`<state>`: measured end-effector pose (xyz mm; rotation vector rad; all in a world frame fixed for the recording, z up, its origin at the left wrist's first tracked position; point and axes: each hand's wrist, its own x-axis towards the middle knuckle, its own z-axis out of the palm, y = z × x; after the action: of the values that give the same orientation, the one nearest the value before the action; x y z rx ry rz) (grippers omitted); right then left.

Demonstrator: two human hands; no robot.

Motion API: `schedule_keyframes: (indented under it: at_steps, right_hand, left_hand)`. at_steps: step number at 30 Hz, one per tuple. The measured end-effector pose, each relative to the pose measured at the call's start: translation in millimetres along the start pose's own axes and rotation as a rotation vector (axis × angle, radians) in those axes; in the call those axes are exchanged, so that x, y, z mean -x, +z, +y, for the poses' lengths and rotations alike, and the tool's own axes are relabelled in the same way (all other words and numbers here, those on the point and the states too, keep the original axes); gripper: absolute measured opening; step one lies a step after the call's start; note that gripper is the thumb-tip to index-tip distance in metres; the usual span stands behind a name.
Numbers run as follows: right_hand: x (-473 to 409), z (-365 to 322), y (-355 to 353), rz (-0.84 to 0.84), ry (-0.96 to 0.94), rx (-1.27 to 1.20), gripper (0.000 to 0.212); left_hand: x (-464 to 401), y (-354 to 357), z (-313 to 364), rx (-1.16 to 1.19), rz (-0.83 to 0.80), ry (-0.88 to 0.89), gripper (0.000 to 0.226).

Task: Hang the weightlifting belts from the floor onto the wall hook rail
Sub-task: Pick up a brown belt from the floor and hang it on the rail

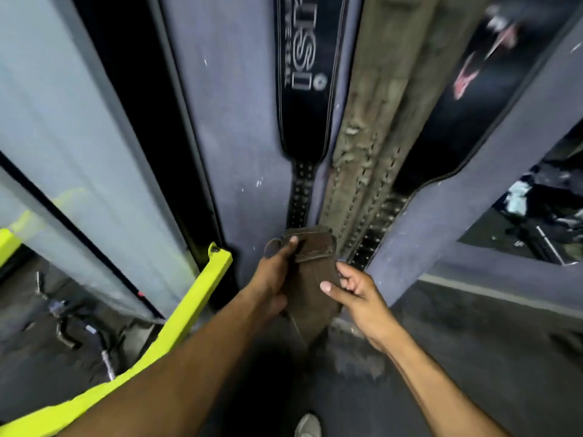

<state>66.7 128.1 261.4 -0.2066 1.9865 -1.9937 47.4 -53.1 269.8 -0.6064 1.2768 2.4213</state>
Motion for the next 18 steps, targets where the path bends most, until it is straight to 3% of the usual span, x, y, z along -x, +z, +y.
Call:
schedule_keyframes:
  at_steps: [3,5,8,10,15,18]
  right_hand:
    - [25.1,-42.1,3.2,0.221,-0.118,0.024,0.022]
    - [35.9,-78.9,0.9,0.353,-0.172,-0.048,0.028]
    - [37.0,-138.2,-2.4,0.289,-0.213,-0.068,0.061]
    - [35.8,-178.0,-3.0,0.264,-0.312,-0.07,0.065]
    - [32.7,-240.1,-0.6,0.386,-0.56,-0.024,0.022]
    - [34.0,-256.4,-6.2,0.441,-0.656,0.058,0.011]
  left_hand:
    - [36.9,20.7,19.6,-0.054,-0.058,0.194,0.045]
    - [61.7,36.3,34.7,-0.152,-0.159,0.347,0.04]
    - [97.4,63.7,58.6,-0.304,-0.263,0.481,0.035]
    - [117.8,84.4,75.0,-0.361,-0.313,0.535,0.035]
    - [139.0,118.2,103.6,-0.405,-0.324,0.606,0.03]
    - [144.1,133.0,116.7,-0.479,-0.324,0.652,0.026]
